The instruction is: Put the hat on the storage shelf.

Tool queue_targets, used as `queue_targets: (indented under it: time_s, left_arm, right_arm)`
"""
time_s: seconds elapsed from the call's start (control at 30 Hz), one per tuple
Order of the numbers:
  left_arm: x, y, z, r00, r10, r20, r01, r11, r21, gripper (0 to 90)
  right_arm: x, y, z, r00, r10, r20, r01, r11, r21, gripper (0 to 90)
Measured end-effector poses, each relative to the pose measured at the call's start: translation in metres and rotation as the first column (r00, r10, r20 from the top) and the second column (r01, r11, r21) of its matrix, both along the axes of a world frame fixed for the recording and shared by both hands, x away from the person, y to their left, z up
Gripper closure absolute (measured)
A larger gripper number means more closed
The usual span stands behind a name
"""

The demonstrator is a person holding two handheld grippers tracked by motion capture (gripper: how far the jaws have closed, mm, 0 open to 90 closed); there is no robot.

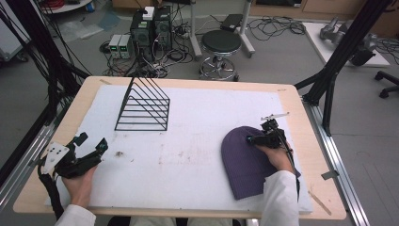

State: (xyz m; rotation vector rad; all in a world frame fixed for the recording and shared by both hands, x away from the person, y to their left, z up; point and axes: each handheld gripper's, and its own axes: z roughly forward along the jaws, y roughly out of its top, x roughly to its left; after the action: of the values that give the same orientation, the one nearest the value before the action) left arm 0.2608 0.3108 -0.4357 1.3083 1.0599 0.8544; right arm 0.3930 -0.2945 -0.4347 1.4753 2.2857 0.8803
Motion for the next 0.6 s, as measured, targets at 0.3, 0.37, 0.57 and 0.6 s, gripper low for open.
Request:
queue_targets:
  time_s: [0.3, 0.37, 0.57, 0.6]
  left_arm:
    - [0.001, 0.0, -0.001, 1.0, -0.003, -0.002, 0.003, 1.0, -0.001, 20.0]
    - [0.001, 0.0, 0.0, 1.0, -0.002, -0.001, 0.002, 1.0, 0.0, 20.0]
    - [0.001, 0.001, 0.0, 1.0, -0.001, -0.004, 0.001, 1.0, 0.002, 20.0]
    - [0.001, 0.001, 0.0, 1.0, 0.001, -0.001, -0.001, 1.0, 0.004, 20.0]
  right_arm:
    - [-0.005, 0.006, 0.008, 0.9998, 0.021, -0.001, -0.021, 0.9996, -0.017, 75.6]
    - [-0.007, 0.006, 0.009, 0.9997, 0.024, -0.003, -0.024, 0.9997, -0.006, 77.3]
    - [-0.011, 0.007, 0.015, 0.9989, 0.034, 0.031, -0.034, 0.9994, -0.003, 77.7]
    - [-0.013, 0.008, 0.017, 0.9984, 0.037, 0.044, -0.037, 0.9993, 0.008, 77.6]
